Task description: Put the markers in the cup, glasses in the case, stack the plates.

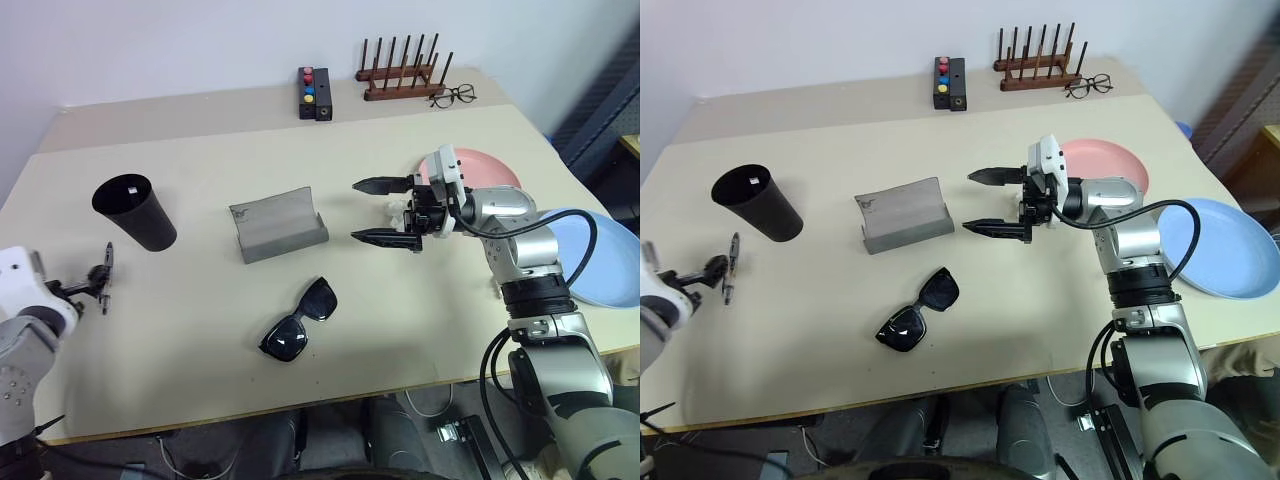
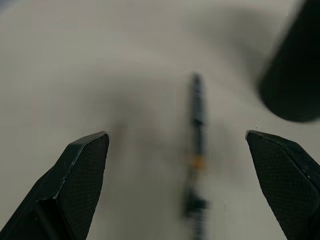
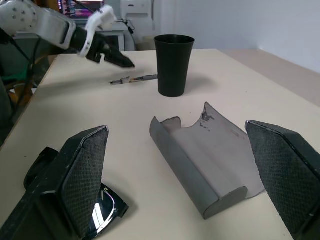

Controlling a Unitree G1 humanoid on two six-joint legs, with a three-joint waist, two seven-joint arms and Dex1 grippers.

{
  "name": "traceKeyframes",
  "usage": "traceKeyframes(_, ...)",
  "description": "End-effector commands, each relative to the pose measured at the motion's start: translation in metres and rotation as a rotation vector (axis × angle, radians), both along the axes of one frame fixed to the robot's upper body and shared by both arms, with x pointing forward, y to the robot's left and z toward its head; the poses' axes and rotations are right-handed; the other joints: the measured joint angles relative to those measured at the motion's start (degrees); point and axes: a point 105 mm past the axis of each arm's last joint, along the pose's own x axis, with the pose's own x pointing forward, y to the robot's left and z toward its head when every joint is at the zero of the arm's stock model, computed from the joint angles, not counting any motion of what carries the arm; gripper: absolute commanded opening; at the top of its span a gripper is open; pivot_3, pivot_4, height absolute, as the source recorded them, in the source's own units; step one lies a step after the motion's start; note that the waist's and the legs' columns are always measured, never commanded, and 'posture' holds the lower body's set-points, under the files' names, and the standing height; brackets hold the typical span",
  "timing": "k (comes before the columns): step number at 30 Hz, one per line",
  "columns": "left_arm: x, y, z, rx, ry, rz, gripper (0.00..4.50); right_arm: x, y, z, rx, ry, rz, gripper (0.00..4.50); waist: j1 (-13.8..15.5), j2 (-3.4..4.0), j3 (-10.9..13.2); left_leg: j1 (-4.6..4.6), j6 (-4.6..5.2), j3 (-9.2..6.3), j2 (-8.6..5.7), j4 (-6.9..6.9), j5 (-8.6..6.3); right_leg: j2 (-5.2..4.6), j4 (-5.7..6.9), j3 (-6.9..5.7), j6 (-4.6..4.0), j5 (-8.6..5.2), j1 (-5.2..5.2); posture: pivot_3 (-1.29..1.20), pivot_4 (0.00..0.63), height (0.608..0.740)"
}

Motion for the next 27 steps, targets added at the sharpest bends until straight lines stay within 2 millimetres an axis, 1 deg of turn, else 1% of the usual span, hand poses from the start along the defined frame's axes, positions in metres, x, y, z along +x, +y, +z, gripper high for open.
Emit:
traceKeyframes(1,0.002,0.0,0.0,0.019,0.011,0.023,4.45,-0.005,0.007,0.015,0.011,-0.066,0.029,4.5,-0.12,0.0,0.0,0.0,0.0,0.0,0.0,0.0,0.0,0.0,0.0,0.0,0.0,0.0,-0.01,0.0,0.15,0.74)
traceKeyframes(2,0.003,-0.002,0.0,0.02,0.012,0.024,4.45,-0.005,0.007,0.015,0.011,-0.067,0.03,4.5,-0.15,0.0,0.0,0.0,0.0,0.01,0.01,-0.01,0.0,0.0,0.0,0.0,0.0,0.0,-0.01,0.0,0.15,0.74)
traceKeyframes(5,0.004,0.0,-0.011,0.016,0.056,0.072,4.45,-0.007,0.007,0.014,0.009,-0.063,0.04,4.5,0.03,0.0,0.0,0.0,-0.01,0.02,0.0,-0.02,0.0,0.0,0.0,0.01,0.0,0.0,-0.03,0.0,0.15,0.74)
traceKeyframes(9,0.003,0.007,-0.018,0.015,0.086,0.135,4.45,-0.012,0.007,0.003,-0.042,-0.057,0.076,4.5,0.08,-0.02,-0.01,0.0,-0.01,0.02,0.0,0.0,0.01,0.0,-0.01,0.01,0.0,0.0,-0.01,0.0,0.15,0.74)
traceKeyframes(15,0.007,0.005,-0.016,0.022,0.085,0.129,4.45,-0.019,0.009,-0.013,-0.103,-0.045,0.126,4.5,0.12,-0.03,-0.01,-0.01,-0.01,0.02,0.0,0.02,0.01,-0.01,0.0,0.0,0.0,0.0,0.0,0.0,0.15,0.74)
traceKeyframes(21,0.011,0.004,-0.015,0.036,0.087,0.128,4.45,-0.019,0.009,-0.014,-0.1,-0.046,0.138,4.5,0.1,-0.03,-0.01,0.0,-0.01,0.01,0.0,0.01,0.01,-0.01,0.0,0.0,0.0,0.0,0.0,0.0,0.15,0.74)
traceKeyframes(27,0.022,0.004,-0.015,0.041,0.094,0.139,4.45,-0.019,0.011,-0.014,-0.095,-0.048,0.142,4.5,0.12,-0.03,-0.01,0.0,-0.01,0.01,-0.01,0.02,0.01,-0.01,0.0,-0.01,0.0,0.0,0.01,0.0,0.15,0.74)
